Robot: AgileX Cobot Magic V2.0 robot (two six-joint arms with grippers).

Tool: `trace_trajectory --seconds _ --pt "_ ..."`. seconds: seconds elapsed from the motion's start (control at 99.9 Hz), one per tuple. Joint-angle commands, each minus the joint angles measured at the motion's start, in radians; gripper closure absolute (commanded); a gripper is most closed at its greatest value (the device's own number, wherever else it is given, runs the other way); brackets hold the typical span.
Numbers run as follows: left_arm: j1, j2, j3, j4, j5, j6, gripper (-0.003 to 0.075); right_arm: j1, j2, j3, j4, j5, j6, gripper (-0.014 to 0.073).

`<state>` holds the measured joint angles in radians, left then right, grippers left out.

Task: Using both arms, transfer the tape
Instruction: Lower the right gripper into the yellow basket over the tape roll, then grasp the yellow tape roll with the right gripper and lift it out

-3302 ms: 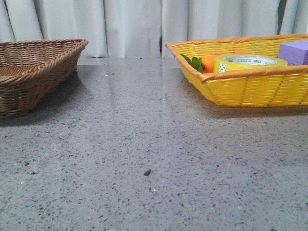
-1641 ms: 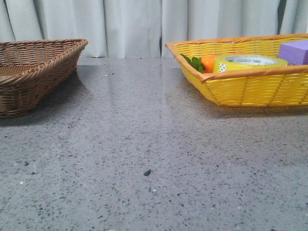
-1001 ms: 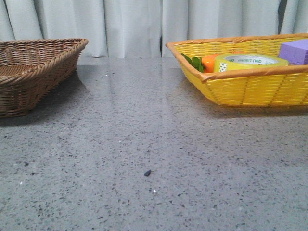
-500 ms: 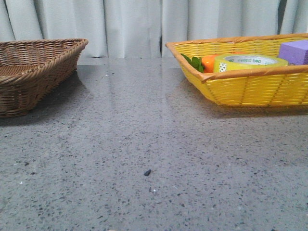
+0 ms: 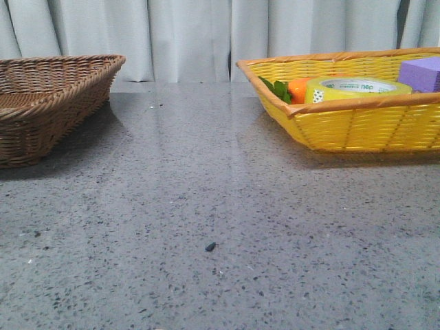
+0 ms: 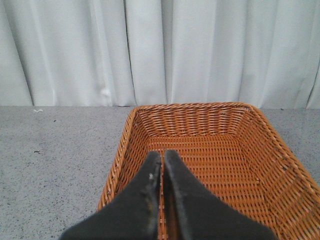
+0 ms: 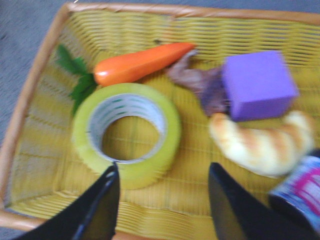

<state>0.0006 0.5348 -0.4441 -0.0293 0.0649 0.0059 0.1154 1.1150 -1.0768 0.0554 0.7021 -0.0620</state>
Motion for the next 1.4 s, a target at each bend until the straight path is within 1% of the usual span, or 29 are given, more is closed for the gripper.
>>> trace_trajectory --seconds 0.0,0.17,0.27,0.36,0.47,0.73,0.771,0.821,0.991,1.061,1.091,1.231,1.391 --pt "0.003 0.012 -0.036 -0.010 -0.073 -0.006 0.0741 0.054 0.102 -0.141 0.015 0.058 -0.001 0.0209" --pt "0.003 0.014 -0.036 -0.010 -0.071 -0.006 0.0741 0.152 0.321 -0.356 0.018 0.206 -0.001 0.0209" --pt "0.003 0.014 -0.036 -0.010 -0.071 -0.006 0.0741 0.176 0.438 -0.450 0.018 0.272 -0.001 0.0209" --pt "0.003 0.014 -0.036 -0.010 -0.071 -0.006 0.0741 0.175 0.521 -0.518 0.018 0.333 -0.001 0.0209" --pt "0.003 0.014 -0.036 -0.010 -0.071 -0.006 0.0741 0.175 0.595 -0.568 0.018 0.390 -0.001 0.0209" --pt "0.003 0.014 -0.036 -0.012 -0.077 -0.006 0.0741 0.175 0.697 -0.580 0.008 0.410 -0.001 0.0216" --pt "0.003 0.014 -0.036 -0.012 -0.077 -0.006 0.0741 0.175 0.703 -0.580 0.008 0.412 -0.001 0.0240" --pt "0.003 0.014 -0.036 -0.012 -0.077 -0.006 0.0741 0.175 0.708 -0.580 0.008 0.413 -0.001 0.0293" --pt "0.003 0.014 -0.036 -0.012 -0.079 -0.006 0.0741 0.173 0.708 -0.581 0.006 0.414 -0.001 0.0568" --pt "0.003 0.014 -0.036 -0.012 -0.079 -0.006 0.0741 0.173 0.708 -0.581 0.006 0.421 -0.001 0.0650" --pt "0.003 0.014 -0.036 -0.012 -0.079 -0.006 0.0741 0.173 0.708 -0.581 0.006 0.421 -0.001 0.0669" --pt "0.003 0.014 -0.036 -0.012 -0.079 -0.006 0.0741 0.173 0.708 -0.608 0.006 0.447 -0.001 0.0668" --pt "0.003 0.014 -0.036 -0.012 -0.079 -0.006 0.0741 0.175 0.706 -0.741 0.006 0.542 -0.001 0.0668"
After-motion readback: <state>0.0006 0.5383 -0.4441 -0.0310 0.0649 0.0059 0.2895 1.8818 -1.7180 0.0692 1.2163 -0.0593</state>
